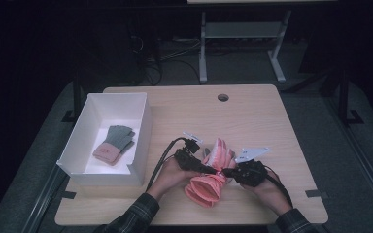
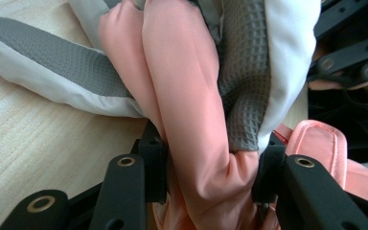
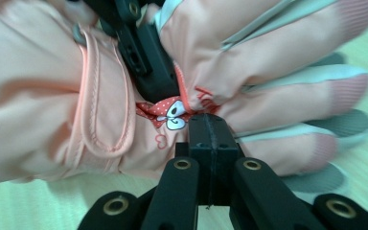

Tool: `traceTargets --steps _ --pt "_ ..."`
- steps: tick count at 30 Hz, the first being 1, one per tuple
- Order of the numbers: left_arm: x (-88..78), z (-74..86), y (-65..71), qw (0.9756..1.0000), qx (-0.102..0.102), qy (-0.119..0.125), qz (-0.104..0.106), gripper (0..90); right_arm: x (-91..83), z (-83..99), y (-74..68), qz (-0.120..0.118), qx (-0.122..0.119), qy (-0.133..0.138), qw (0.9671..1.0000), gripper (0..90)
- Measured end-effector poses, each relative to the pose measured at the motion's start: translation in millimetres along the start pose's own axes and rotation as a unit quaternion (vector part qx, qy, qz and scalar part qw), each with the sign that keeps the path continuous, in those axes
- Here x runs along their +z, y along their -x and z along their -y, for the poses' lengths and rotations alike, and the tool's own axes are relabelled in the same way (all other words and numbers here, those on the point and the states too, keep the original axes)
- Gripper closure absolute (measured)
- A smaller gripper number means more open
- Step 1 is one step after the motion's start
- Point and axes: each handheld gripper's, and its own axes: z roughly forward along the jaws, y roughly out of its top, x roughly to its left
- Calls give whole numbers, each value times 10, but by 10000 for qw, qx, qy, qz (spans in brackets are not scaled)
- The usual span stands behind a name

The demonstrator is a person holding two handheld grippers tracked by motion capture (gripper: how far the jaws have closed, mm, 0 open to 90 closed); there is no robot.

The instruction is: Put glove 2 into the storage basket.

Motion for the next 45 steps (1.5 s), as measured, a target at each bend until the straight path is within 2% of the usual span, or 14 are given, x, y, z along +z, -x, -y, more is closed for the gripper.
traceTargets --steps 6,8,11,12,15,21,23,27,31,35,39,40,44,45 --pt "-46 -14 45 9998 -48 148 111 588 -260 83 46 -6 127 351 9993 891" --pt "-69 -26 74 9998 -17 185 83 588 -328 115 66 1 222 392 9990 752" --pt "-102 -43 104 9997 12 252 34 589 -403 156 90 38 328 468 9984 682" --pt "-146 -58 130 9996 5 297 -21 588 -466 199 123 126 450 548 9974 575" --pt "-224 -74 163 9994 -22 312 -116 588 -512 263 149 330 496 554 9967 441" --pt "-350 -105 207 9992 -61 311 -258 587 -527 391 241 684 738 367 9942 231" --pt "-452 -143 231 9987 -124 391 -289 586 -514 418 272 767 821 351 9930 150" --pt "-606 -208 301 9981 -97 474 -372 586 -462 461 330 943 954 187 9908 102" --pt "-816 -299 400 9972 -49 539 -517 586 -432 482 348 1061 977 180 9894 79" --pt "-1023 -377 488 9959 -24 606 -666 584 -405 480 341 1082 922 166 9897 79" --pt "-1164 -423 537 9957 11 633 -682 583 -385 481 330 1085 905 95 9899 78" --pt "-1278 -456 579 9951 53 638 -757 582 -379 486 331 1096 894 95 9899 78" --pt "-1489 -486 635 9937 93 711 -861 581 -372 490 337 1097 924 68 9896 78" --pt "-1489 -486 635 9937 93 711 -861 581 -372 490 337 1102 933 76 9895 78"
